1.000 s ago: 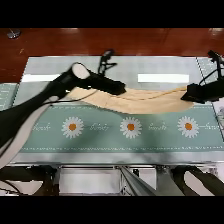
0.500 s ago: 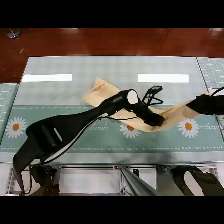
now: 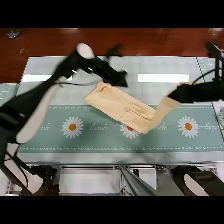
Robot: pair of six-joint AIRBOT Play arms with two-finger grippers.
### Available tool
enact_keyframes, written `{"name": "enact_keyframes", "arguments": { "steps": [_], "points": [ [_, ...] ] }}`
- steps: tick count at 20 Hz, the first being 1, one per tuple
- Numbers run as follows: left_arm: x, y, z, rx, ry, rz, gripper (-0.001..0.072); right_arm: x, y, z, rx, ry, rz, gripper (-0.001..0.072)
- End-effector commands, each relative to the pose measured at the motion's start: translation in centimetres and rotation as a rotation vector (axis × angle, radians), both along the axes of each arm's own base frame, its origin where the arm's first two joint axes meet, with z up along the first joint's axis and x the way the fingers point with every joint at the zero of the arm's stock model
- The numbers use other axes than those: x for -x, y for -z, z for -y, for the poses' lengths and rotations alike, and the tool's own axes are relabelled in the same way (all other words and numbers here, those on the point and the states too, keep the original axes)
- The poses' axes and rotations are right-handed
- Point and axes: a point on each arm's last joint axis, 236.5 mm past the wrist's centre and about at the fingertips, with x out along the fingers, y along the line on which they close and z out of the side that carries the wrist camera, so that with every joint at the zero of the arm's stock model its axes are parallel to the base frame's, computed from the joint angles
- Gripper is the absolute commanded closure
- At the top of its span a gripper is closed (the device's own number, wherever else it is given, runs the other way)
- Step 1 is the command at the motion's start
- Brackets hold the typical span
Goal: Fold the shirts.
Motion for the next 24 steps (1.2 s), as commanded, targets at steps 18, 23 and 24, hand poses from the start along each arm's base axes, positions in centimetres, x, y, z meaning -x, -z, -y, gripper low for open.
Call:
{"name": "enact_keyframes", "arguments": {
  "steps": [18, 23, 24],
  "points": [
    [14.0, 3.0, -20.8, 0.003, -0.641, 0.126, 0.0682, -12.4, 9.5, -28.3, -0.314, -0.342, -0.235, 0.0089],
    [14.7, 3.9, -20.4, -0.007, -0.609, 0.078, 0.0682, -11.2, 3.9, -8.9, -0.041, -0.285, -0.322, 0.0094],
    [14.8, 3.9, -20.3, -0.007, -0.604, 0.074, 0.0681, -10.7, 3.5, -3.4, 0.103, -0.209, -0.316, 0.0094]
  ]
}}
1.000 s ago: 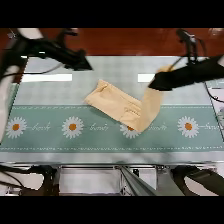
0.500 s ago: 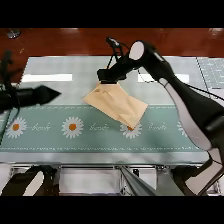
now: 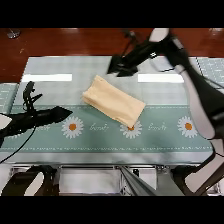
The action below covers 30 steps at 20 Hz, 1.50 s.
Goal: Fold the shirts.
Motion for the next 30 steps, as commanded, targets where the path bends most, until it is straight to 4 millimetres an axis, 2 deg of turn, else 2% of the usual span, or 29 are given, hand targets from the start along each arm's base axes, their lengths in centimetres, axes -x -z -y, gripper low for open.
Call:
{"name": "enact_keyframes", "arguments": {
  "steps": [1, 2, 3, 4, 5, 6, 9, 11, 12, 14, 16, 17, 18, 19, 20, 21, 22, 24, 26, 28, 30],
  "points": [
    [0.6, 0.6, 0.3, 0.001, 0.022, -0.019, 0.0681, 3.4, -1.5, 16.7, 0.402, 0.117, -0.025, 0.0094],
    [0.6, 0.7, 0.3, 0.001, 0.023, -0.02, 0.0681, 4.1, -1.6, 19.9, 0.462, 0.201, -0.005, 0.0094],
    [0.6, 0.7, 0.3, -0.003, 0.028, -0.015, 0.0682, 5.0, -1.0, 21.7, 0.459, 0.286, 0.018, 0.0094],
    [0.6, 0.7, 0.3, -0.009, 0.036, -0.007, 0.0681, 6.1, 0.3, 22.3, 0.429, 0.356, 0.029, 0.0094],
    [0.6, 0.7, 0.3, -0.009, 0.037, -0.008, 0.0682, 7.6, 2.5, 22.1, 0.383, 0.428, 0.025, 0.0094],
    [0.6, 0.7, 0.3, -0.009, 0.036, -0.009, 0.0682, 9.0, 5.0, 21.2, 0.32, 0.501, 0.012, 0.0094],
    [0.6, 0.7, 0.3, -0.009, 0.036, -0.008, 0.0682, 13.3, 12.2, 14.7, 0.017, 0.684, -0.148, 0.0094],
    [0.6, 0.7, 0.3, -0.01, 0.034, -0.006, 0.0682, 15.5, 15.4, 11.3, -0.035, 0.646, -0.227, 0.0095],
    [0.4, 0.7, 0.2, -0.012, 0.029, -0.002, 0.0682, 16.3, 16.6, 10.1, -0.024, 0.604, -0.263, 0.0095],
    [0.1, 0.6, 0.0, -0.015, 0.018, 0.006, 0.0682, 16.3, 18.0, 8.5, -0.021, 0.566, -0.311, 0.0094],
    [0.0, 0.6, 0.0, -0.016, 0.014, 0.01, 0.0682, 14.7, 18.5, 7.3, -0.055, 0.558, -0.338, 0.0097],
    [0.0, 0.6, 0.0, -0.017, 0.014, 0.01, 0.0681, 13.5, 18.4, 6.7, -0.075, 0.551, -0.336, 0.0126],
    [0.0, 0.6, 0.0, -0.017, 0.014, 0.01, 0.0682, 12.3, 18.2, 6.2, -0.089, 0.544, -0.334, 0.0225],
    [0.0, 0.6, -0.1, -0.017, 0.014, 0.01, 0.0681, 11.3, 18.0, 5.8, -0.097, 0.532, -0.332, 0.0292],
    [0.0, 0.6, -0.1, -0.017, 0.013, 0.011, 0.0682, 10.4, 17.6, 5.2, -0.109, 0.495, -0.325, 0.0441],
    [0.0, 0.6, -0.1, -0.018, 0.012, 0.012, 0.0681, 9.8, 16.9, 4.4, -0.125, 0.437, -0.314, 0.0558],
    [-0.1, 0.6, -0.1, -0.019, 0.008, 0.015, 0.0681, 9.0, 15.5, 3.6, -0.148, 0.354, -0.283, 0.0695],
    [-0.3, 0.6, -0.2, -0.02, 0.004, 0.018, 0.0681, 6.5, 11.6, 2.6, -0.183, 0.271, -0.188, 0.0695],
    [-0.3, 0.6, -0.2, -0.021, 0.002, 0.02, 0.0682, 3.6, 6.8, 2.5, -0.162, 0.208, -0.065, 0.0695],
    [-0.3, 0.6, -0.2, -0.021, 0.003, 0.02, 0.0682, 1.0, 2.0, 4.0, -0.067, 0.18, 0.063, 0.0695],
    [-0.3, 0.6, -0.2, -0.022, 0.003, 0.02, 0.0682, -0.8, -3.0, 6.2, 0.02, 0.191, 0.167, 0.0695]
  ]
}}
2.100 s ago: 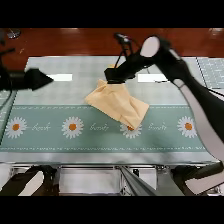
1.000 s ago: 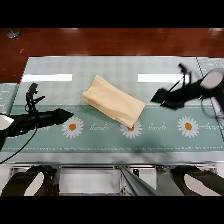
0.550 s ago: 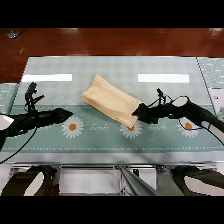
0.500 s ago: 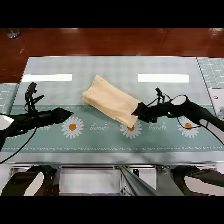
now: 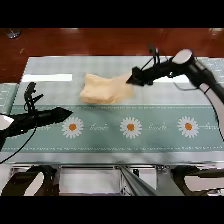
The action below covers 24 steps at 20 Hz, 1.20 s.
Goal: Fold the shirts.
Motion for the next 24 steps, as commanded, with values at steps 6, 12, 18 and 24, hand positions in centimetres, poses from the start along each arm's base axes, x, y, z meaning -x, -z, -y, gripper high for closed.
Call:
{"name": "enact_keyframes", "arguments": {
  "steps": [6, 12, 18, 24],
  "points": [
    [0.1, 0.1, 0.0, -0.01, 0.016, 0.009, 0.0681, -1.7, -16.0, 10.7, 0.23, 0.11, 0.203, 0.0695],
    [0.4, 0.1, 0.2, -0.021, 0.049, 0.019, 0.0681, 3.7, -17.2, 24.4, 0.382, 0.385, 0.035, 0.0694],
    [0.4, 0.1, 0.3, -0.023, 0.054, 0.022, 0.0681, 16.7, -12.4, 37.0, 0.649, 0.76, -0.284, 0.0694],
    [0.3, 0.1, 0.2, -0.036, 0.063, 0.04, 0.0682, 33.5, -3.0, 39.3, 0.779, 1.023, -0.687, 0.0692]
  ]
}}
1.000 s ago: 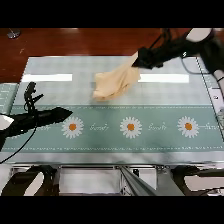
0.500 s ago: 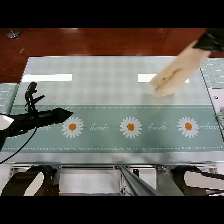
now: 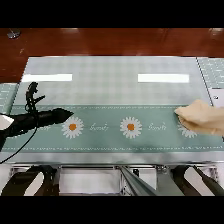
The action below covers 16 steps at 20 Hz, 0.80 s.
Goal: Fold the shirts.
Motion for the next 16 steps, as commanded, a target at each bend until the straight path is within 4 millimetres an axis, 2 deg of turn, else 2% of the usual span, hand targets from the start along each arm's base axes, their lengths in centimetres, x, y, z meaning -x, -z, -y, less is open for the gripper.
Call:
{"name": "enact_keyframes", "arguments": {
  "steps": [1, 2, 3, 5, 6, 7, 8, 9, 10, 11, 12, 13, 14, 15, 16],
  "points": [
    [-0.1, 0.0, 0.0, -0.004, 0.002, 0.005, 0.0682, 9.0, 5.0, 1.0, 0.077, 0.239, -0.149, 0.0587],
    [-0.1, 0.0, 0.0, -0.004, 0.002, 0.005, 0.0682, 9.6, 5.8, 1.1, 0.087, 0.266, -0.143, 0.0328],
    [-0.1, 0.0, -0.1, -0.005, 0.001, 0.007, 0.0682, 9.7, 6.2, 1.4, 0.093, 0.274, -0.138, 0.0249],
    [-0.5, 0.2, -0.6, -0.041, 0.005, 0.037, 0.0683, 7.7, 5.8, 2.9, 0.129, 0.247, -0.066, 0.0249],
    [-0.9, 0.6, -1.2, -0.074, 0.001, 0.042, 0.0683, 5.6, 4.9, 3.8, 0.141, 0.226, 0.013, 0.025],
    [-1.4, 0.5, -1.8, -0.105, 0.002, 0.046, 0.0683, 2.7, 3.7, 4.4, 0.14, 0.195, 0.117, 0.027],
    [-2.5, -0.5, -2.3, -0.125, 0.003, 0.064, 0.0683, -1.0, 2.1, 4.6, 0.118, 0.16, 0.249, 0.0281],
    [-3.9, -2.3, -2.5, -0.123, -0.001, 0.087, 0.0683, -5.6, -0.2, 3.9, 0.064, 0.115, 0.414, 0.0369],
    [-5.7, -4.9, -2.5, -0.115, -0.003, 0.123, 0.0683, -10.4, -2.9, 2.3, -0.004, 0.03, 0.572, 0.0469],
    [-7.7, -8.4, -2.3, -0.108, 0.002, 0.178, 0.0683, -14.5, -5.4, -0.2, -0.073, -0.07, 0.702, 0.0552],
    [-9.6, -11.9, -1.7, -0.103, 0.017, 0.236, 0.0683, -18.1, -7.5, -3.5, -0.13, -0.211, 0.8, 0.0694],
    [-11.3, -15.6, -0.8, -0.102, 0.044, 0.3, 0.0684, -21.1, -8.8, -7.6, -0.179, -0.352, 0.86, 0.0694],
    [-12.3, -18.6, 0.4, -0.105, 0.08, 0.342, 0.0684, -23.2, -8.6, -11.8, -0.199, -0.484, 0.86, 0.0694],
    [-12.5, -20.7, 1.7, -0.122, 0.129, 0.371, 0.0684, -24.5, -7.2, -15.5, -0.202, -0.593, 0.828, 0.0694],
    [-12.4, -21.4, 2.8, -0.176, 0.177, 0.398, 0.0684, -25.1, -4.8, -19.3, -0.198, -0.71, 0.761, 0.0694]
  ]
}}
